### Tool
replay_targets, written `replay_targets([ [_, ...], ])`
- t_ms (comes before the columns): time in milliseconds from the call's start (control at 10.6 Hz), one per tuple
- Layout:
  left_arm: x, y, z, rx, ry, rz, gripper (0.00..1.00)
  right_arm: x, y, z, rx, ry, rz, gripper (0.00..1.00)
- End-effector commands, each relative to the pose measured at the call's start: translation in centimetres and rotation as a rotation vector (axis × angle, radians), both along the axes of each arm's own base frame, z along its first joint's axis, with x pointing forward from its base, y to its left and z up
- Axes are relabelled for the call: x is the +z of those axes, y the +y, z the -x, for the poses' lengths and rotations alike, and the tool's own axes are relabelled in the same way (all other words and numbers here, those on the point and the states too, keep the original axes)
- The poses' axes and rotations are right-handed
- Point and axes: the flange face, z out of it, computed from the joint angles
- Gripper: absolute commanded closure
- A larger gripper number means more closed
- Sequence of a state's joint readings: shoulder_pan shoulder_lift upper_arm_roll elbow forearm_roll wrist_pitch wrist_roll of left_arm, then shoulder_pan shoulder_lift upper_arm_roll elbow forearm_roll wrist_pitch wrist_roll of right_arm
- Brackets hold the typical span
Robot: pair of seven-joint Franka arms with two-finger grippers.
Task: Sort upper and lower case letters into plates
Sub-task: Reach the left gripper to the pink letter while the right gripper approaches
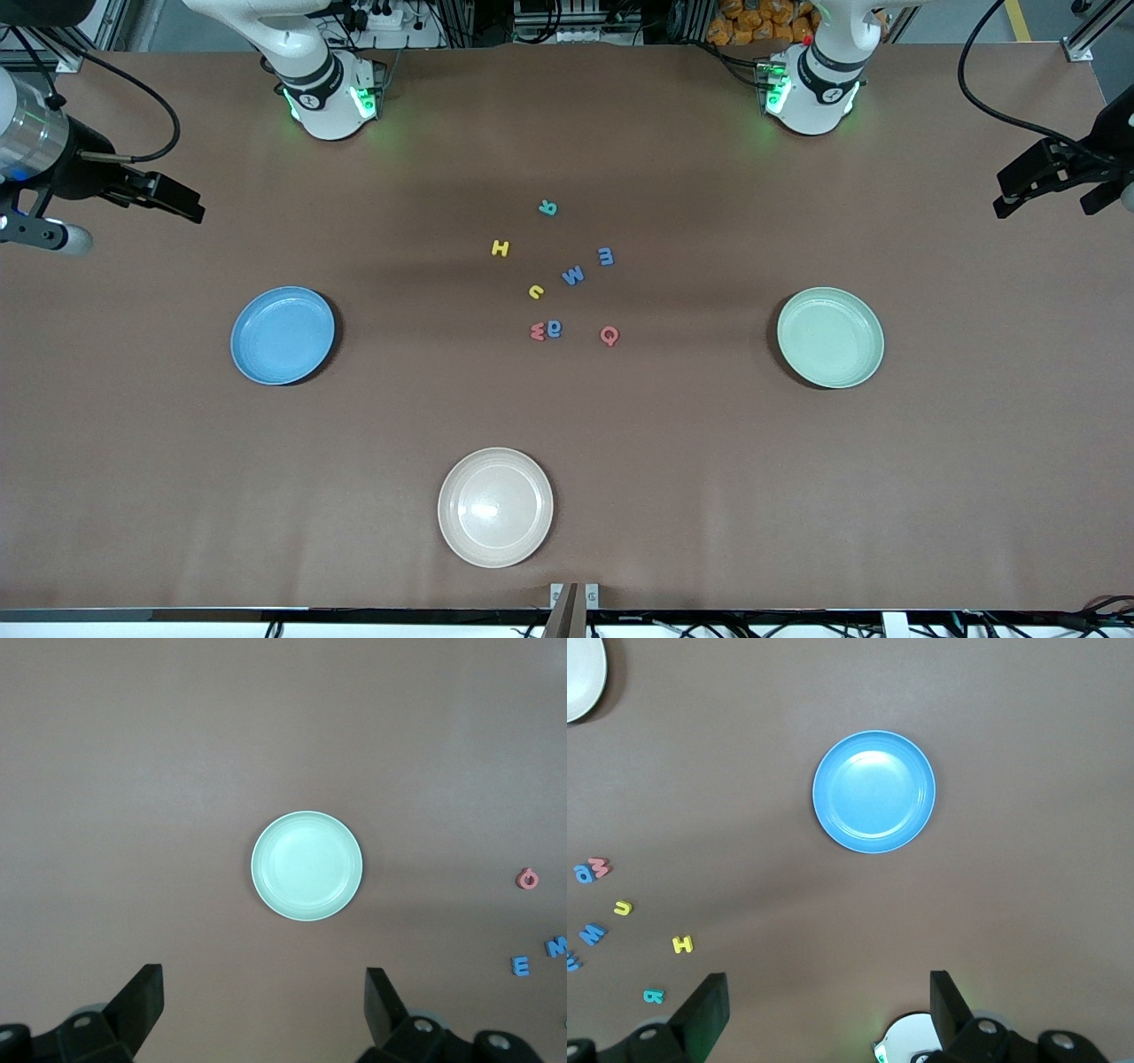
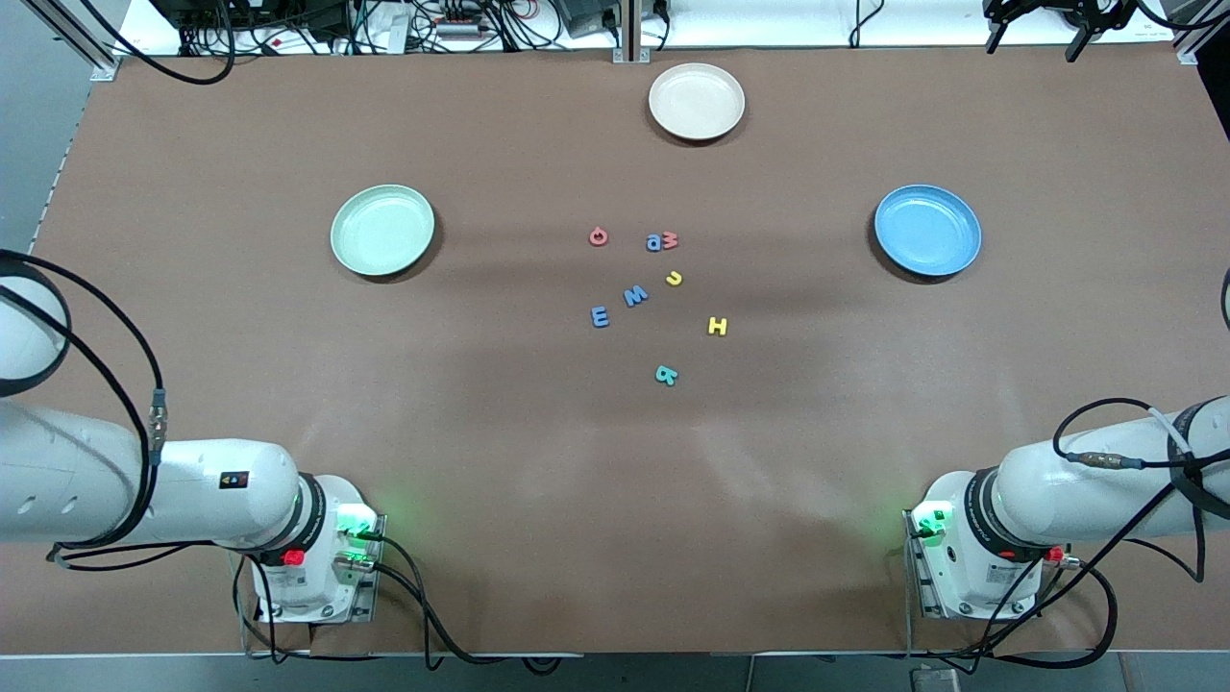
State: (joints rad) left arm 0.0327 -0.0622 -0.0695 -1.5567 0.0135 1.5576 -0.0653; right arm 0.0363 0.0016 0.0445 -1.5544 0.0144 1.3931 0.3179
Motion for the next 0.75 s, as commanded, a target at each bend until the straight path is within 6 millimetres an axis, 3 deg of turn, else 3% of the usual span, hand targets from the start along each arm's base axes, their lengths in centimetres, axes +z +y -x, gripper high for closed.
replay_targets([
  [0,0.3,0.0,0.1,0.008,-0.012,-0.023,0.00,0.6,-0.5,0.1,-0.014,-0.012,-0.007,0.00],
  [283,-1.1,-0.7,-0.9,-0.019,0.013,-0.010,0.00,0.5,0.0,0.0,-0.007,-0.012,-0.002,0.00],
  [471,-2.8,-5.5,-1.8,-0.084,0.004,0.010,0.00,0.5,0.5,0.0,-0.007,-0.017,-0.004,0.00],
  [660,-6.4,-12.0,-3.0,-0.195,0.031,0.020,0.00,0.0,3.4,0.1,-0.002,-0.015,0.002,0.00],
])
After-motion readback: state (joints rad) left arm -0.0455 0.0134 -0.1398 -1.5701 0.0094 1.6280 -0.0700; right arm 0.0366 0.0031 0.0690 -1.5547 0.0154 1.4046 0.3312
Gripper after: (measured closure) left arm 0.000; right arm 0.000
